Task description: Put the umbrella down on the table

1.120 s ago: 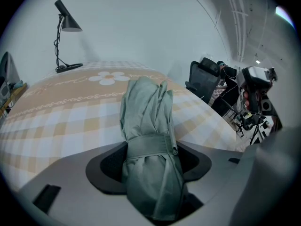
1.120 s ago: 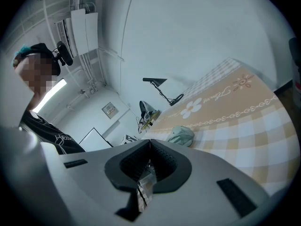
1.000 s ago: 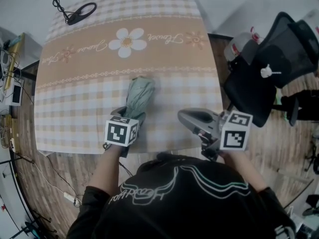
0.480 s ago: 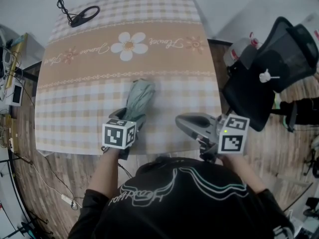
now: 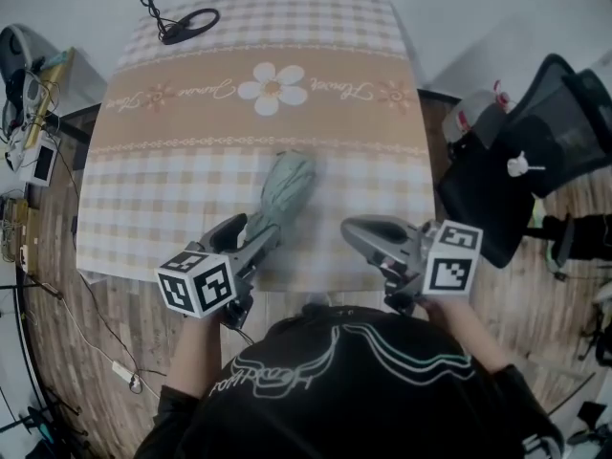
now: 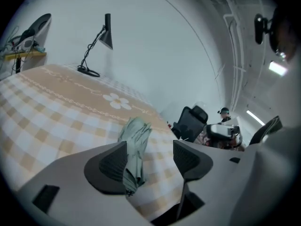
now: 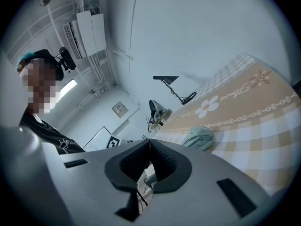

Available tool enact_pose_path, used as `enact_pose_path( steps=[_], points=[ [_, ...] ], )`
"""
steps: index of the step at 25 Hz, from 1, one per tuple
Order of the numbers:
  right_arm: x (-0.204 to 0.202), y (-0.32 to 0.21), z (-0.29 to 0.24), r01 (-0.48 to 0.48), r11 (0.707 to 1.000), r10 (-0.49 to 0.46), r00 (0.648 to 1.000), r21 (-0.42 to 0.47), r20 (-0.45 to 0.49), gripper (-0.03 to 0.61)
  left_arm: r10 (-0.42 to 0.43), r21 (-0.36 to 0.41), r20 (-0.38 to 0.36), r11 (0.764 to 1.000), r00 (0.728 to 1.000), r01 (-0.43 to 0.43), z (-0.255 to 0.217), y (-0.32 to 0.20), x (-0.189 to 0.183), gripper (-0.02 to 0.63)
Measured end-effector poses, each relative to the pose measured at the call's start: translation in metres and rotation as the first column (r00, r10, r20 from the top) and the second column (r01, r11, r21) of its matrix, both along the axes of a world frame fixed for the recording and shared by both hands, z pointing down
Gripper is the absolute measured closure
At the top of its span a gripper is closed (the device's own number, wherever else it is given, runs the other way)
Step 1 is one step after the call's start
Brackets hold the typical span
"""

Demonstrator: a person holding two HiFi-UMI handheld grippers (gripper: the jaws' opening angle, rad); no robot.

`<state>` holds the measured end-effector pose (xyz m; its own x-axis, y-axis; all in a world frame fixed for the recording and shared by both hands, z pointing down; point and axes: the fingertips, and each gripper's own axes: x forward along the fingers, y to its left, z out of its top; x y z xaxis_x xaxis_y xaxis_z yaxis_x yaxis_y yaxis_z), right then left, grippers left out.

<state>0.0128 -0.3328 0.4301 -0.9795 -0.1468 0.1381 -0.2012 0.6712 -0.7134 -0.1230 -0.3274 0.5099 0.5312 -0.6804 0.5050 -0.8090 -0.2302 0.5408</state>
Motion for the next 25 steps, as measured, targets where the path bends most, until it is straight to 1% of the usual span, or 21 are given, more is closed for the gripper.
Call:
enact_pose_path(
  steps=[2, 4, 5, 7, 9, 11, 13, 16, 18, 21, 23, 25],
  points=[
    [-0.006, 0.004, -0.007, 0.002, 1.0, -0.002, 1.0, 0.019, 0.006, 0.566, 0.017, 0.06, -0.106, 0.998, 0.994, -0.011, -0.027, 0.011, 0.004, 0.335],
    [-0.011, 0.007, -0.014, -0.005, 0.999, 0.005, 1.0, 0.054, 0.004, 0.566, 0.049, 0.114, -0.226, 0.993, 0.973, -0.024, -0.054, 0.026, 0.012, 0.343],
    [-0.013, 0.009, -0.018, -0.012, 0.998, 0.011, 1.0, 0.066, 0.01, 0.566, 0.067, 0.139, -0.27, 0.99, 0.96, -0.03, -0.067, 0.033, 0.015, 0.352],
    [-0.017, 0.015, -0.029, -0.021, 0.998, 0.018, 0.999, 0.062, 0.046, 0.566, 0.094, 0.186, -0.315, 0.982, 0.944, -0.036, -0.087, 0.047, 0.017, 0.4],
    [-0.025, 0.025, -0.042, -0.013, 0.999, 0.009, 0.996, 0.047, 0.088, 0.566, 0.12, 0.236, -0.335, 0.971, 0.935, -0.041, -0.106, 0.061, 0.016, 0.464],
    [-0.033, 0.041, -0.054, 0.011, 0.998, -0.018, 0.994, 0.06, 0.108, 0.566, 0.154, 0.29, -0.347, 0.956, 0.925, -0.051, -0.125, 0.078, 0.013, 0.506],
    [-0.04, 0.059, -0.067, 0.037, 0.995, -0.049, 0.992, 0.095, 0.12, 0.566, 0.17, 0.334, -0.338, 0.941, 0.926, -0.051, -0.142, 0.094, 0.009, 0.552],
    [-0.047, 0.087, -0.085, 0.06, 0.989, -0.081, 0.985, 0.132, 0.155, 0.566, 0.162, 0.367, -0.323, 0.93, 0.932, -0.035, -0.16, 0.115, 0.003, 0.607],
    [-0.05, 0.106, -0.094, 0.065, 0.987, -0.09, 0.981, 0.144, 0.173, 0.566, 0.162, 0.379, -0.304, 0.925, 0.939, -0.037, -0.168, 0.129, 0.002, 0.615],
    [-0.052, 0.132, -0.101, 0.057, 0.985, -0.085, 0.982, 0.163, 0.171, 0.567, 0.201, 0.401, -0.274, 0.913, 0.941, -0.078, -0.178, 0.149, 0.005, 0.615],
    [-0.052, 0.148, -0.104, 0.046, 0.985, -0.075, 0.983, 0.168, 0.169, 0.566, 0.219, 0.402, -0.279, 0.911, 0.935, -0.093, -0.182, 0.161, 0.006, 0.617],
    [-0.051, 0.162, -0.108, 0.037, 0.986, -0.066, 0.982, 0.163, 0.177, 0.567, 0.223, 0.392, -0.287, 0.915, 0.932, -0.098, -0.182, 0.173, 0.005, 0.616]
  ],
)
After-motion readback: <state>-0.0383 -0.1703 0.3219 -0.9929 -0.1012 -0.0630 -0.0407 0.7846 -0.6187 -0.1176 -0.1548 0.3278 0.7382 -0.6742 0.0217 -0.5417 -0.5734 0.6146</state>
